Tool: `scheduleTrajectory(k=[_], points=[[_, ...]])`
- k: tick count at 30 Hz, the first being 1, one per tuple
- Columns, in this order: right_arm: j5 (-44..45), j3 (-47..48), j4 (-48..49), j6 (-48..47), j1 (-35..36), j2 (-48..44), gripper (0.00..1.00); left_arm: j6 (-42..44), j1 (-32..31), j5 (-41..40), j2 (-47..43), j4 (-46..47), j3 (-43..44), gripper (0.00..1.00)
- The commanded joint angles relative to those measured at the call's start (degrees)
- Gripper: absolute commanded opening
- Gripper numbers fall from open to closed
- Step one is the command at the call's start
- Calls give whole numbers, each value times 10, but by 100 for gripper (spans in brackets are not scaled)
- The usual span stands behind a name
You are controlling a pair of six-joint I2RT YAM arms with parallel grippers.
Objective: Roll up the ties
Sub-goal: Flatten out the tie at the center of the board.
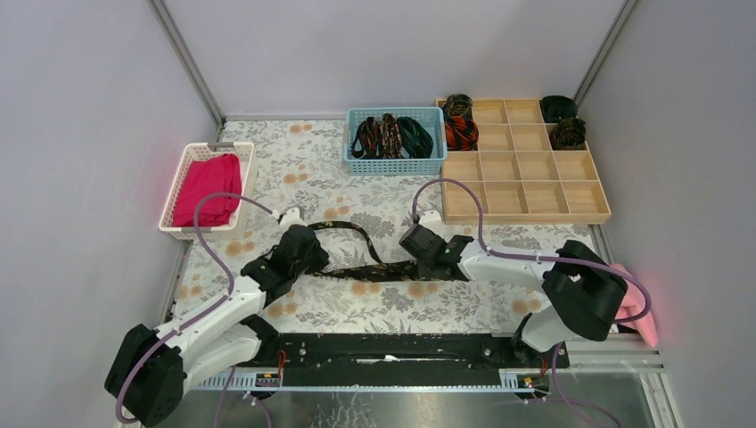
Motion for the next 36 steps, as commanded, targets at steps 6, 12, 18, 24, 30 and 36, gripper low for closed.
scheduleTrajectory(k=[6, 12, 18, 24, 30, 36], points=[[-25, 30, 12, 32, -2, 39, 0, -28, -3, -19, 2, 70, -73, 0], [28, 30, -60, 64, -3, 47, 0, -32, -3, -23, 22, 89, -88, 0], [54, 13, -109, 89, -27, 57, 0, -41, -3, -15, 37, 94, -91, 0], [88, -8, -120, 94, -54, 38, 1, -49, -3, -16, 16, 87, -101, 0], [120, 16, -149, 74, -61, -1, 3, -55, -3, -4, -1, 93, -120, 0], [116, -10, -152, 41, -141, -54, 4, -46, -3, 0, -22, 94, -120, 3]])
